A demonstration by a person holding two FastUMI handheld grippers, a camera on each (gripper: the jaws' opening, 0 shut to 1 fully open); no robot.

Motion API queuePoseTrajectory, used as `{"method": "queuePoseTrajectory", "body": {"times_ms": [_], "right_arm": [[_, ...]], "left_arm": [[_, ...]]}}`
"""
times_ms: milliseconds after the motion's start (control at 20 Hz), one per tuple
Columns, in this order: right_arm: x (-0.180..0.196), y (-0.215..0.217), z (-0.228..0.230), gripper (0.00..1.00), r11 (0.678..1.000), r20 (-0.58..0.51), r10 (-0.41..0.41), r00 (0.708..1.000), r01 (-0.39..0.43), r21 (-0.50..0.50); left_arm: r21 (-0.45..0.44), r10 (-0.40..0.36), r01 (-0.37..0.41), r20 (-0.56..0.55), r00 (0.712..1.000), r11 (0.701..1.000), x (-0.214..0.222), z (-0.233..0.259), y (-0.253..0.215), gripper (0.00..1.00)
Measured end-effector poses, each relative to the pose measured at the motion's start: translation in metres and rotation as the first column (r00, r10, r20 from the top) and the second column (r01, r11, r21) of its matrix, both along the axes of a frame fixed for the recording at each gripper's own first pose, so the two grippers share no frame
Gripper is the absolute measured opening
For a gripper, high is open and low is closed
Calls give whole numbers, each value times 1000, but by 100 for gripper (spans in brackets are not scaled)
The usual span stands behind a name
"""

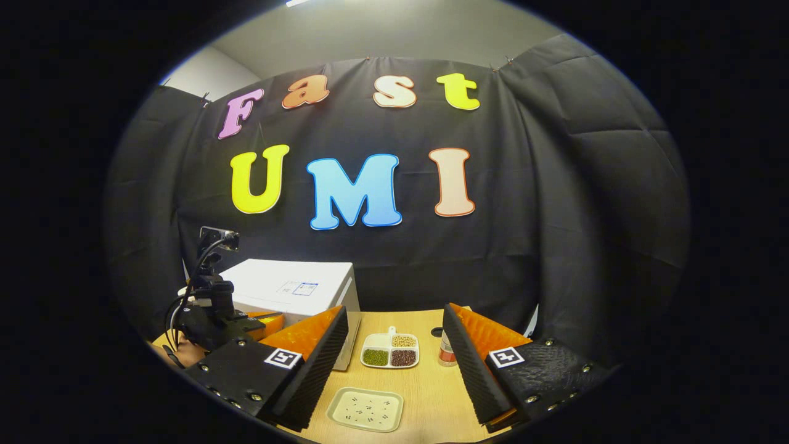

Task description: Open the microwave oven with the left hand, put the food in, and close the microwave oven.

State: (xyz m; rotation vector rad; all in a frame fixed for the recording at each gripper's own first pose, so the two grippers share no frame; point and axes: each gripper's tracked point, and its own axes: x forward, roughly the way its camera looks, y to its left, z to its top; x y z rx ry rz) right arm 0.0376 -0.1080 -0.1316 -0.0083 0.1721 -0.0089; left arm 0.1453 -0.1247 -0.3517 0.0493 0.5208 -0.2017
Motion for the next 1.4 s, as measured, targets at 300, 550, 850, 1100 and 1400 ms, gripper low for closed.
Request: {"method": "queuePoseTrajectory", "body": {"times_ms": [300, 550, 850, 1100, 1400], "right_arm": [[9, 12, 22, 95, 999, 48, 35, 998, -35, 12], [11, 52, 57, 94, 996, 97, 83, 992, -86, 33], [3, 105, 104, 94, 992, 165, 109, 980, -118, 49], [-10, 131, 118, 94, 994, 166, 74, 983, -86, 61], [-42, 153, 121, 94, 999, 172, 35, 984, -40, 24]], "left_arm": [[-5, 62, -63, 225, 972, 998, -27, 126, 33, 8], [-85, 178, -157, 421, 889, 984, -59, 257, 85, 98], [-96, 251, -232, 424, 871, 968, -113, 299, 147, 98], [-49, 175, -171, 450, 876, 984, -136, 320, 160, 93], [-74, 126, -104, 454, 882, 992, -149, 313, 176, 94]]}}
